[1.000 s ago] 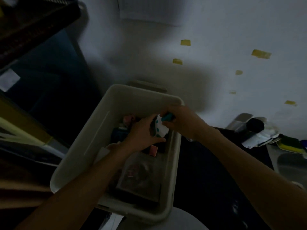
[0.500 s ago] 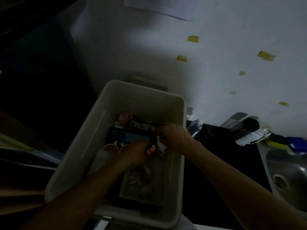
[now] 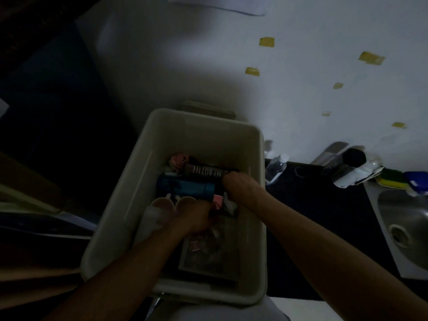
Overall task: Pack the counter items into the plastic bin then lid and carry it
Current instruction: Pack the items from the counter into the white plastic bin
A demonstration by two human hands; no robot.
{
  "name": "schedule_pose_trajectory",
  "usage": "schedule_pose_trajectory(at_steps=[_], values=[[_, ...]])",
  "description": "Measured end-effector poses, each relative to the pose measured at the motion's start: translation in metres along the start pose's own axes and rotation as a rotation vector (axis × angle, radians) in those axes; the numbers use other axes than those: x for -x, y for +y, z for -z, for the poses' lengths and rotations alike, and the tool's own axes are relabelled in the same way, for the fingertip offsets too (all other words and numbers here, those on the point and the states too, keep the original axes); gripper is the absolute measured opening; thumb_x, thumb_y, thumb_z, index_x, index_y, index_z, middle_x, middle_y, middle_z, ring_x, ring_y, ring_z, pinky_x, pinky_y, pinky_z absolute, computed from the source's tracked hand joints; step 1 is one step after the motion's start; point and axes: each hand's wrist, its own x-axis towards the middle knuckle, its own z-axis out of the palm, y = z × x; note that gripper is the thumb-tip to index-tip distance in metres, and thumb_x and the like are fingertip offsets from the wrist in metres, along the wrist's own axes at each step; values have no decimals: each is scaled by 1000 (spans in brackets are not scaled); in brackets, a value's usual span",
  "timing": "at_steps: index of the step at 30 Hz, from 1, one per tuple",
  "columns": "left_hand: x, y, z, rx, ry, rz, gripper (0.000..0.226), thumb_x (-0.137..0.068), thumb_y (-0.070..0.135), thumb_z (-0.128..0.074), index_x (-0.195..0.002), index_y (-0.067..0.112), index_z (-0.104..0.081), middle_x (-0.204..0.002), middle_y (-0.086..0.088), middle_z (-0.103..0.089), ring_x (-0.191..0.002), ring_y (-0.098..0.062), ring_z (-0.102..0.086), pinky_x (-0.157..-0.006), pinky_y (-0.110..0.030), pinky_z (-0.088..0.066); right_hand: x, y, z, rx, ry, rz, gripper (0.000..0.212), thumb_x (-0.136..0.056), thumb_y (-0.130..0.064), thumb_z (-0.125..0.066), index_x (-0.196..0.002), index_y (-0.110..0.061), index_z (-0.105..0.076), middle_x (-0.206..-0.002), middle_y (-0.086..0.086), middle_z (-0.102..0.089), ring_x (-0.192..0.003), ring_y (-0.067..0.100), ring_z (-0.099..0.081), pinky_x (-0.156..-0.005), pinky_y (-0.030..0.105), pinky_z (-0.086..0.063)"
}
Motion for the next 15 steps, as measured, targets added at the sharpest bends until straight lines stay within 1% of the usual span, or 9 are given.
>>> schedule_pose_trajectory(at_steps=[1,2,4,6,8,10,12,13,15], values=[[0,0,-1,15,-11,5,38,-95,52,-43,-111,27,-67,-112,-2,-66,-94,-21,-60,-78,-31,-45,0,-1,-4,-17,-6,-13,30,-93,-10,-59,-123,-9,-58,-122,11,-62,-107,25,-63,-92,36,-54],[0,0,-1,23,-6,2,39,-95,53,-43,-113,27,-67,-114,-2,-65,-95,-21,-60,-78,-30,-44,0,-1,-7,-33,-10,-28,30,-93,-10,-59,-123,-9,-58,-122,11,-62,-107,25,-63,-91,36,-54],[2,0,0,20,9,-15,38,-96,52,-44,-115,28,-67,-113,-2,-66,-95,-21,-61,-74,-27,-39,0,-2,-12,-43,-15,-44,30,-94,-9,-58,-123,-8,-59,-121,11,-62,-107,25,-63,-90,35,-54],[5,-2,2,31,38,-56,36,-97,48,-47,-116,27,-69,-111,-2,-68,-95,-21,-62,-73,-26,-38,-1,-1,-12,-63,-25,-62,29,-94,-8,-57,-123,-7,-59,-121,12,-62,-107,25,-64,-90,35,-54],[9,-7,2,100,64,-83,36,-95,49,-49,-111,27,-72,-108,-3,-70,-93,-21,-64,-77,-28,-45,-2,-1,-11,-99,-36,-85,30,-93,-8,-59,-123,-6,-58,-122,12,-62,-108,25,-63,-90,34,-51],[12,-12,2,174,90,-86,47,-88,59,-41,-99,27,-75,-98,-1,-73,-85,-18,-66,-79,-33,-51,-2,-2,-10,-107,-54,-104,33,-91,-8,-62,-124,-6,-57,-123,12,-61,-109,25,-63,-88,32,-50],[12,-14,1,204,121,-95,58,-80,66,-32,-89,28,-76,-89,1,-73,-78,-16,-65,-76,-35,-52,-3,-2,-13,-108,-63,-98,35,-89,-7,-65,-123,-6,-58,-123,12,-62,-108,25,-64,-88,32,-51],[12,-13,1,207,121,-93,59,-79,67,-32,-88,28,-76,-88,2,-73,-78,-15,-66,-77,-34,-52,-3,-2,-14,-110,-70,-99,36,-88,-7,-65,-123,-6,-58,-123,12,-62,-108,26,-64,-89,32,-51],[12,-13,1,190,119,-83,52,-83,63,-38,-91,27,-76,-91,2,-73,-80,-15,-66,-79,-35,-53,-3,-2,-13,-102,-74,-102,37,-88,-7,-66,-124,-6,-57,-123,12,-61,-108,26,-63,-89,33,-51]])
